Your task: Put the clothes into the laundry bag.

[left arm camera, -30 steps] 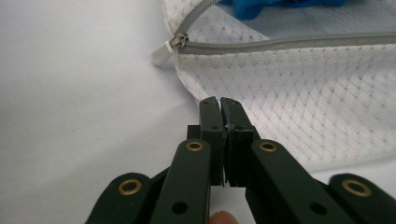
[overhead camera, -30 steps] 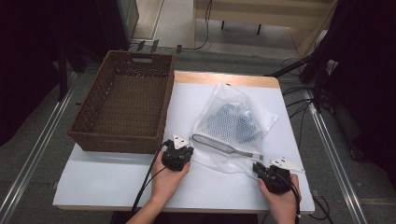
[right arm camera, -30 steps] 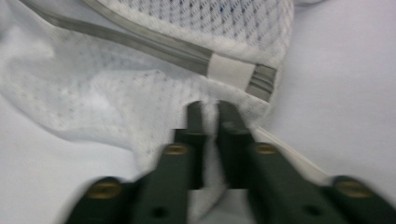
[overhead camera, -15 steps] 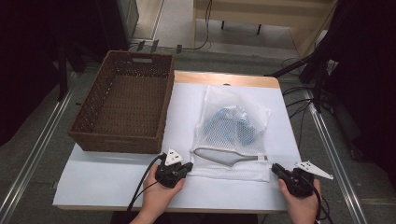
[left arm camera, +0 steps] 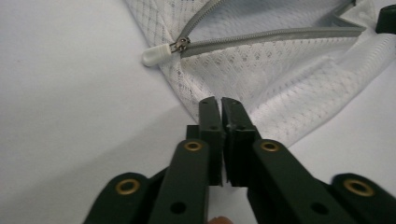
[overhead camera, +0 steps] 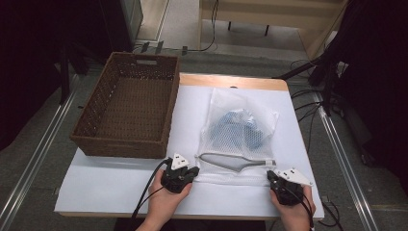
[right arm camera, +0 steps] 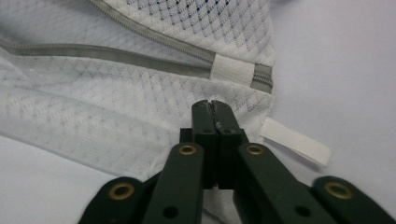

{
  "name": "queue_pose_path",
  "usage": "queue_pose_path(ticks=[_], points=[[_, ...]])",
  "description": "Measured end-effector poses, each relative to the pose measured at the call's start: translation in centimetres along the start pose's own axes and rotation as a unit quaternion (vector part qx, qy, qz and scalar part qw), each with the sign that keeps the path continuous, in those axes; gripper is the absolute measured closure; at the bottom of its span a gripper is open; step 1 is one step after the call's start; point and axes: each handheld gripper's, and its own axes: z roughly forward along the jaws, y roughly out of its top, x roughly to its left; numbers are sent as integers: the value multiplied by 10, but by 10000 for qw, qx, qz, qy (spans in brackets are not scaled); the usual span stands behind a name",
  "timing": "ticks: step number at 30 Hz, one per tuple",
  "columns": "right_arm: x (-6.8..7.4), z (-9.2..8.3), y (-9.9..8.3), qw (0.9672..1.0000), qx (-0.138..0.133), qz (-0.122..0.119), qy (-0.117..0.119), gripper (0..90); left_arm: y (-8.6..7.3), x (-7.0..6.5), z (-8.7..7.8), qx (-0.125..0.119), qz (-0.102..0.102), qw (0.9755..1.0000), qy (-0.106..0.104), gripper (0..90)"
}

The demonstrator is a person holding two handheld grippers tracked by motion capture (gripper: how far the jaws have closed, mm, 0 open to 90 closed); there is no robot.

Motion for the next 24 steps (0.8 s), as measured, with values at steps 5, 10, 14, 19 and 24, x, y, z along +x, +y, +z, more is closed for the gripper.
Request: queue_pose_path(ticks=[5,10,14,19,24], points=[[-14,-5,1,9995,177,227,-87,900,-2,1,-2,-81,-46,9999,142,900],[-41,-13,-6,9972,186,708,-139,900,-3,3,-4,-139,-130,9998,97,894],[-42,-17,-7,9973,-178,714,8,900,-6,4,-13,-526,-54,9986,-34,623],[-38,-16,-5,9950,-664,674,328,658,-11,9,-28,-779,110,9969,29,451],[-46,-13,-5,9877,-1103,788,779,577,-17,18,-48,-1000,164,9947,189,282]])
